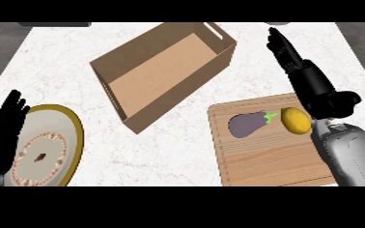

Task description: Pick the lemon from the cutting board and place it in the cardboard box

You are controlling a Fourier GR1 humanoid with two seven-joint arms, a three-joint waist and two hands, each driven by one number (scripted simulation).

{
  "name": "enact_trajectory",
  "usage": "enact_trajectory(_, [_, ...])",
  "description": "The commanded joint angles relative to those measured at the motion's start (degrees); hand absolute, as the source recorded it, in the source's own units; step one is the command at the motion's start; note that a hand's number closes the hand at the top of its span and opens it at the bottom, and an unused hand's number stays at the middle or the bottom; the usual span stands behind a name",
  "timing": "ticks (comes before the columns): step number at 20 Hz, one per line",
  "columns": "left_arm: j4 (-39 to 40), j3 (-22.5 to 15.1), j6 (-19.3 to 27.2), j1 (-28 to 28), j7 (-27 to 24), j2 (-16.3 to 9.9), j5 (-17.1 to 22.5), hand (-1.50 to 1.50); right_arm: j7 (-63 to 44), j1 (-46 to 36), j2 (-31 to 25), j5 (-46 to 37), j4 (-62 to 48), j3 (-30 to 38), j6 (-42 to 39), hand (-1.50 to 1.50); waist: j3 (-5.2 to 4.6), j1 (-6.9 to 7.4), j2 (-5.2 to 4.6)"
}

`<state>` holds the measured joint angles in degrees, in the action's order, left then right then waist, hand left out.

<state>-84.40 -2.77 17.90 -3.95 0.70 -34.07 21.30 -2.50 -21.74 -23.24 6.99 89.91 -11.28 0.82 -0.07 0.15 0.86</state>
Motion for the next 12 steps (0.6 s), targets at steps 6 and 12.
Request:
enact_trajectory(6, [3.58,-0.69,2.71,3.28,-1.21,-6.74,-10.81,0.00,9.18,7.05,-5.99,22.27,-8.41,5.00,-30.21,-1.50,0.56,-1.04,-2.08])
enact_trajectory(12, [4.35,-4.07,1.75,5.28,0.42,-4.09,-11.38,0.00,34.68,10.61,-15.26,1.99,-15.87,1.83,-32.67,-1.50,0.67,-0.78,-2.69])
